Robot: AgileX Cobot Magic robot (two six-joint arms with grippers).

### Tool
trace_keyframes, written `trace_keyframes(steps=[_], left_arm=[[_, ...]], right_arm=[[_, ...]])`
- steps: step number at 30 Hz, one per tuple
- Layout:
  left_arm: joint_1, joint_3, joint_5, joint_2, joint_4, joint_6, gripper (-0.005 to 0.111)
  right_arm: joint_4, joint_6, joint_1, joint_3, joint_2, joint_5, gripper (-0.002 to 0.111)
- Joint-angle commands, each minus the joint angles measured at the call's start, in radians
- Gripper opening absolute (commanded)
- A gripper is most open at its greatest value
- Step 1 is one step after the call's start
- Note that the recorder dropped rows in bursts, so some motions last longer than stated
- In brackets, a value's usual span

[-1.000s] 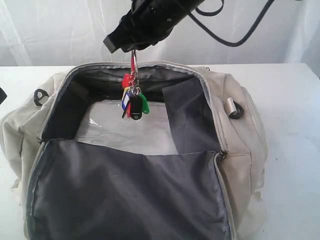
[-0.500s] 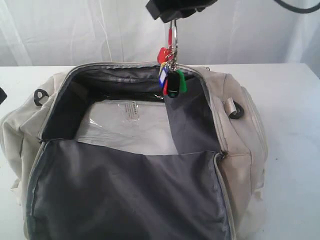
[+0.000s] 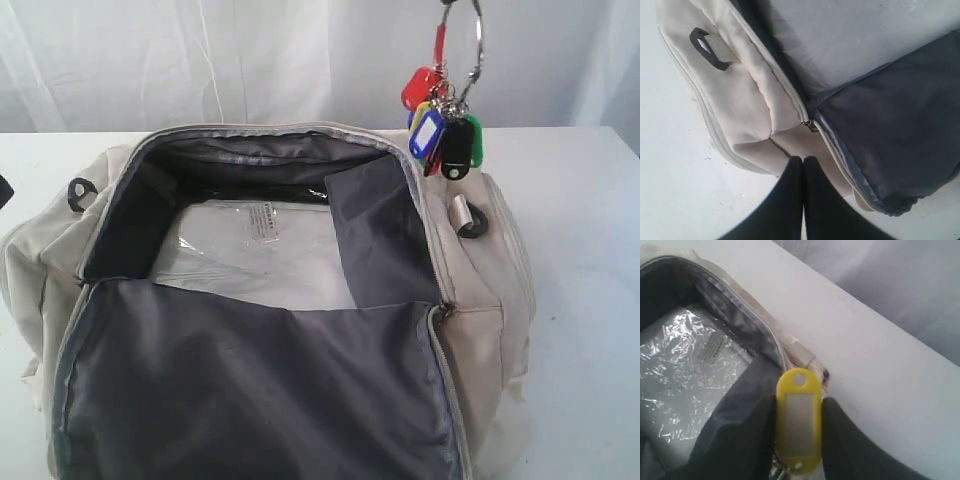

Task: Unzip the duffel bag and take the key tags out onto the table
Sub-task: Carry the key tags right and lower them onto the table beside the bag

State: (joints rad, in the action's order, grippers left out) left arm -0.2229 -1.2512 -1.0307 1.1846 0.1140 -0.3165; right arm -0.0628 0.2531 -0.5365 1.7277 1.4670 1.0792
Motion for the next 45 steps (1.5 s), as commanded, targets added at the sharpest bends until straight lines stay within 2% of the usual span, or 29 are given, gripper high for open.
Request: trace_keyframes(steps=[1, 14, 27, 35, 45], left_arm=[[0.002, 0.005, -0.013, -0.009, 0.019, 0.003, 0.0], [0.002, 0.005, -0.013, -0.009, 0.042, 0.003, 0.0], [0.002, 0.005, -0.01, -0.009, 0.042, -0.001, 0.0], [0.002, 0.005, -0.01, -0.009, 0.042, -0.001, 0.0], [0.002, 0.005, -0.01, -0.009, 0.044, -0.001, 0.0]], right_arm=[[0.063, -0.049, 0.038, -0.071, -0.076, 0.011, 0.0], [0.254, -0.18, 0.147, -0.373, -0.239, -0.022, 0.0], [0.269, -0.259, 0.202, -0.732, -0.238, -0.293, 0.0], [0.3, -0.344, 0.233, -0.829, -0.171, -0.408, 0.0], [0.296, -0.393, 0.233, -0.844, -0.026, -0.447, 0.0]])
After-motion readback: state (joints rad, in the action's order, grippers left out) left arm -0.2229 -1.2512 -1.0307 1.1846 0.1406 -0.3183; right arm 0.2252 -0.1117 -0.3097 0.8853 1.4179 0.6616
